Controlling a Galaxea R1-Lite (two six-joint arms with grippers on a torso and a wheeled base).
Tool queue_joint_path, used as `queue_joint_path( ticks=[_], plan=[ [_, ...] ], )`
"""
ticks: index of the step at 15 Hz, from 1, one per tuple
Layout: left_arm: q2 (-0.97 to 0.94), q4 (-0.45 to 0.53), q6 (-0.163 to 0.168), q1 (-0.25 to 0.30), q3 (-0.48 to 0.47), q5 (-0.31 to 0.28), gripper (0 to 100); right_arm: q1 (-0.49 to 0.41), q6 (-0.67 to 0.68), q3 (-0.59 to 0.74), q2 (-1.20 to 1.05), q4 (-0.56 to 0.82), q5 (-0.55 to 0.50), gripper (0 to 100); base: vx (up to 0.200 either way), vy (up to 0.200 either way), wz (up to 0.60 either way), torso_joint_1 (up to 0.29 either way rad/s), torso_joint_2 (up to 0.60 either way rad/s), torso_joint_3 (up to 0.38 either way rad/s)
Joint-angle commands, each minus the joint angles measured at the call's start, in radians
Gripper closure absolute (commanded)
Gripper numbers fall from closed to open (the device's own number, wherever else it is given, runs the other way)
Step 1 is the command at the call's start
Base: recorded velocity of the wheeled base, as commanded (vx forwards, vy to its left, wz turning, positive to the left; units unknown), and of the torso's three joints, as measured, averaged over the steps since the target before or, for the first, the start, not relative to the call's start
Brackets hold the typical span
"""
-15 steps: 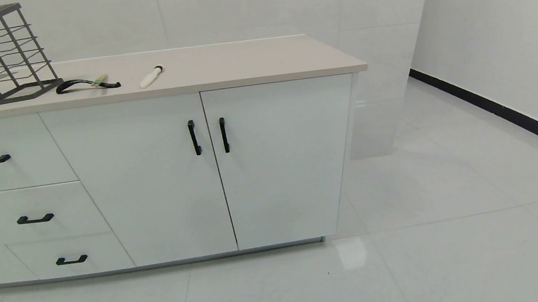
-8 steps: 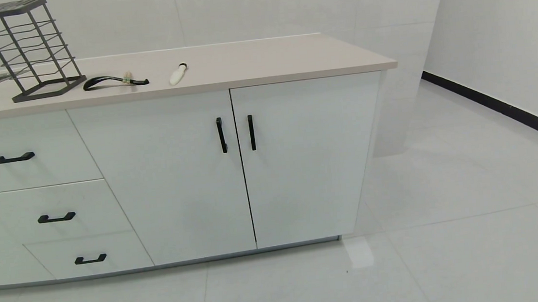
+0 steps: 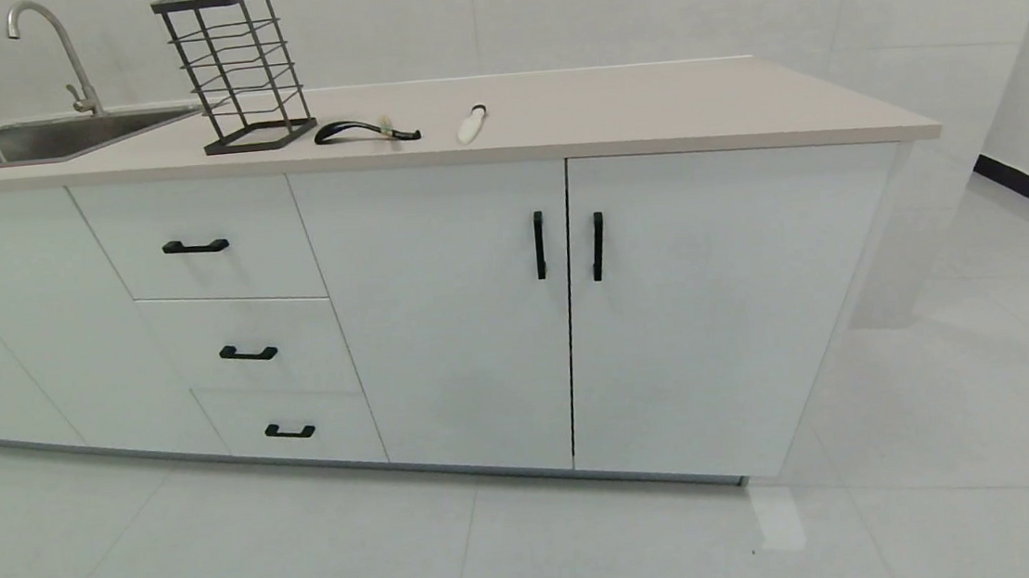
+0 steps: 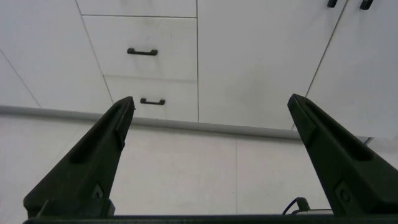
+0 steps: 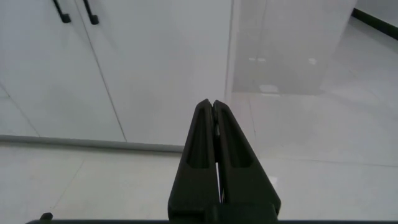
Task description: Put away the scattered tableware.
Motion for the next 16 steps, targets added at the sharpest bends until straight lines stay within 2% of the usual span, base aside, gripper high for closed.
queue_joint_path(
  ticks=[1, 8, 14, 16],
  plan=[
    [0.001, 0.000, 0.000, 0.000, 0.000, -0.001, 0, 0.000, 0.001, 0.000, 0.002, 0.000, 0.000, 100, 0.000, 0.200, 0.00, -0.002, 0.00, 0.007],
    [0.001, 0.000, 0.000, 0.000, 0.000, -0.001, 0, 0.000, 0.001, 0.000, 0.002, 0.000, 0.000, 100, 0.000, 0.200, 0.00, 0.004, 0.00, 0.002],
    [0.001, 0.000, 0.000, 0.000, 0.000, -0.001, 0, 0.000, 0.001, 0.000, 0.002, 0.000, 0.000, 100, 0.200, 0.200, 0.00, 0.000, 0.00, 0.001],
    [0.001, 0.000, 0.000, 0.000, 0.000, -0.001, 0, 0.000, 0.001, 0.000, 0.002, 0.000, -0.001, 100, 0.000, 0.200, 0.00, 0.005, 0.00, 0.005]
  ],
)
